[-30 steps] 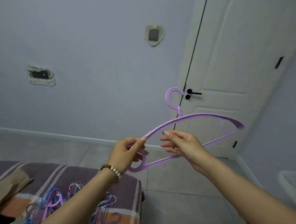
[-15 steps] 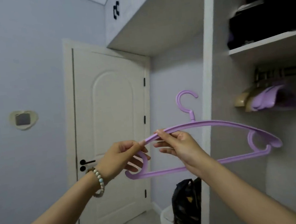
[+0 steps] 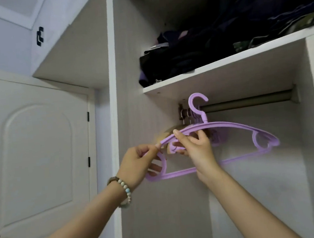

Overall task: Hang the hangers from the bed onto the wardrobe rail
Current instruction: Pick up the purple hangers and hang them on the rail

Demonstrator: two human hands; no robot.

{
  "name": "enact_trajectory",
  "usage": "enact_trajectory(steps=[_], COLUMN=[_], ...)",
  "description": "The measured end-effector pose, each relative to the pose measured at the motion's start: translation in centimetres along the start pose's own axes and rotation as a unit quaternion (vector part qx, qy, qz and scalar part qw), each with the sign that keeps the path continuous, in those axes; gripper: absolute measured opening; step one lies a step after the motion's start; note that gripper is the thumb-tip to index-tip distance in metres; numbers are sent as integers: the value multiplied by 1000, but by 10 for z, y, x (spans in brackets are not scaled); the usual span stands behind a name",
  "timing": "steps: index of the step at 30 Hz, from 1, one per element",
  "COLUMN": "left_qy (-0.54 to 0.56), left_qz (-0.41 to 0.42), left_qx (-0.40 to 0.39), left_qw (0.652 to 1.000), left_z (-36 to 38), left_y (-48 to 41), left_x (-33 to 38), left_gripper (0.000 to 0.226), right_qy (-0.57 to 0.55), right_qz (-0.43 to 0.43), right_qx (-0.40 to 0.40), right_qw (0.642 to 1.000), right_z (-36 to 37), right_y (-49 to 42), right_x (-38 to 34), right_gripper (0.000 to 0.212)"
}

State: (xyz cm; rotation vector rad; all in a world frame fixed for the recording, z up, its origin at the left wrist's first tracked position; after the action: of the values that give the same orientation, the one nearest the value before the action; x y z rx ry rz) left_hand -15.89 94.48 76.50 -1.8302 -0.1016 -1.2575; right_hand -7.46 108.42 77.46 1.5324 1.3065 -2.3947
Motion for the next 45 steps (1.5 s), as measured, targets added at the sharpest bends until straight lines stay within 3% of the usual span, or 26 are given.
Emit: enact_trajectory(steps=[2,4,9,14,19,24,35,42,45], left_qy=[4,0,-57,-227,-310,-289,-338,-241,-265], left_qz=[12,23,46,70,43,38,45,16,54], left_qx=[22,41,25,3,-27,-57,-26,-6,20], left_qw=[1000,999,997,971,949,955,940,970,963], left_z=[27,50,93,105,119,132,124,82,48], left_y=[-20,-38,-78,-117,-141,-159,-165,-144,-129], left_x=[-2,-3,-10,-27,-32,-33,-52,-43,-23], left_gripper=[28,28,17,48,47,41,38,37,36], right_qy=[13,10,17,15,13,18,61,150,150], right_qz=[-9,-14,-11,-2,0,27,72,-16,-64], right_qx=[44,61,46,42,42,52,18,58,46], right_qw=[999,998,999,999,999,998,995,987,986], right_z=[-22,-38,-63,-80,-86,-89,-84,-76,-55], right_y=[-23,-44,-96,-140,-175,-201,-190,-149,-129], right_x=[7,16,36,60,73,91,116,70,43], right_gripper=[90,103,95,93,87,79,79,78,73])
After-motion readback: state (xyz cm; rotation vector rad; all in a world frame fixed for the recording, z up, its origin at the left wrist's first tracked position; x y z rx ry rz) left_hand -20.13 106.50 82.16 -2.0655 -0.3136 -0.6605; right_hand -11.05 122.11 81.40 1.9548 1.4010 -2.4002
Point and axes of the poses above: each hand's wrist, its own y-axis away from the middle knuckle, its own z-axis out of the palm, x = y × z, the point moved 7 cm from there along -y, towards the middle knuckle, and after that the axes turned 9 degrees about y, right-handed, at the moved point
